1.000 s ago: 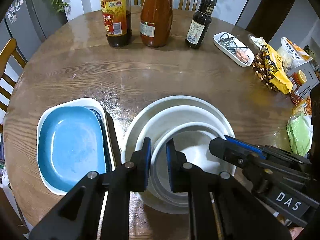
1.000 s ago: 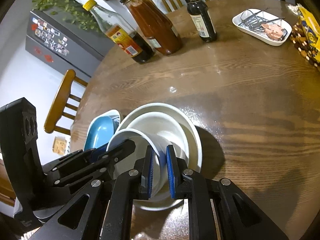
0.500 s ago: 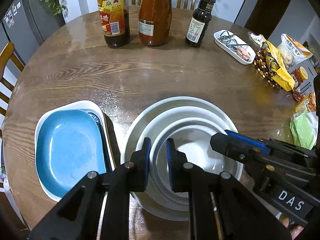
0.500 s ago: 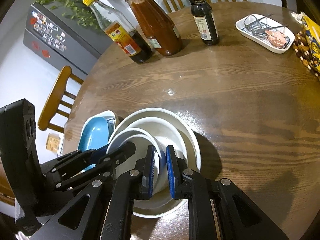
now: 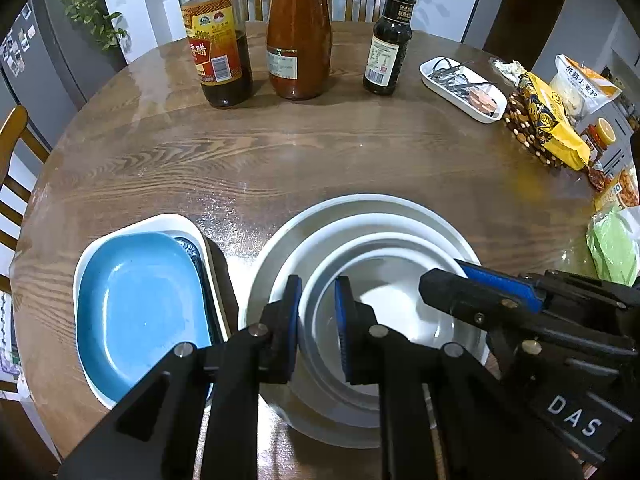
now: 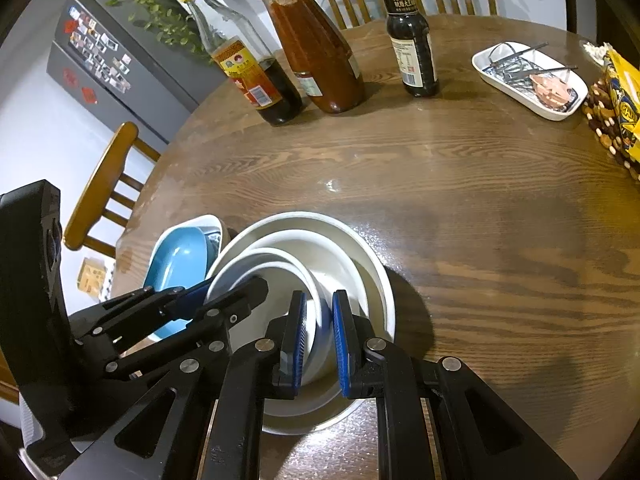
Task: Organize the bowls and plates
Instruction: 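Lower the ramekin into the smaller white bowl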
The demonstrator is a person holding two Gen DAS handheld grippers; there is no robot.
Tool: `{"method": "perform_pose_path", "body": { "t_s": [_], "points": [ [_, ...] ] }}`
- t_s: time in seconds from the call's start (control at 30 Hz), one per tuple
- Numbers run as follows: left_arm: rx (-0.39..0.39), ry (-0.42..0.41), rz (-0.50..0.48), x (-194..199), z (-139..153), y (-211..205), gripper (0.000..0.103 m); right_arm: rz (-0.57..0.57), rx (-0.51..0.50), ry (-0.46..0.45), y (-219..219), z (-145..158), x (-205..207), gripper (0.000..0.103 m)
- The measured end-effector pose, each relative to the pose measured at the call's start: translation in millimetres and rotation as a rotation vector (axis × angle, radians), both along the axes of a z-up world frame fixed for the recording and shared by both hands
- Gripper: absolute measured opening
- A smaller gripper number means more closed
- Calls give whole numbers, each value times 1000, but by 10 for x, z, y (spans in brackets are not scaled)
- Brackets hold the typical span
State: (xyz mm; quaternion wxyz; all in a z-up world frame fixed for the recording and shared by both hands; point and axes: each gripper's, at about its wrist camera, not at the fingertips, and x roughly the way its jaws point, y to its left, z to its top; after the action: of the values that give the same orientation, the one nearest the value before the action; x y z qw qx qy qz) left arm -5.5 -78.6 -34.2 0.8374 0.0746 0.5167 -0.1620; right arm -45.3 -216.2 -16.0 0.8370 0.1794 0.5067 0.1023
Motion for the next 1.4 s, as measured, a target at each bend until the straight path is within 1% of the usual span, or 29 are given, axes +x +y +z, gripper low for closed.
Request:
{"method": "perform_pose_path", "body": {
  "t_s": [0.23,0.93,1.4],
  "points": [
    [2,-7,-4,-4,-2,-1,17,-3,-3,14,2,-24,3,15],
    [3,-11,-2,-14,2,-7,16,-3,-41,8,22,4,0,15],
    [28,-29,-2,-34,22,-29,17,2,-57,-1,24,34,-12,15]
  ]
}}
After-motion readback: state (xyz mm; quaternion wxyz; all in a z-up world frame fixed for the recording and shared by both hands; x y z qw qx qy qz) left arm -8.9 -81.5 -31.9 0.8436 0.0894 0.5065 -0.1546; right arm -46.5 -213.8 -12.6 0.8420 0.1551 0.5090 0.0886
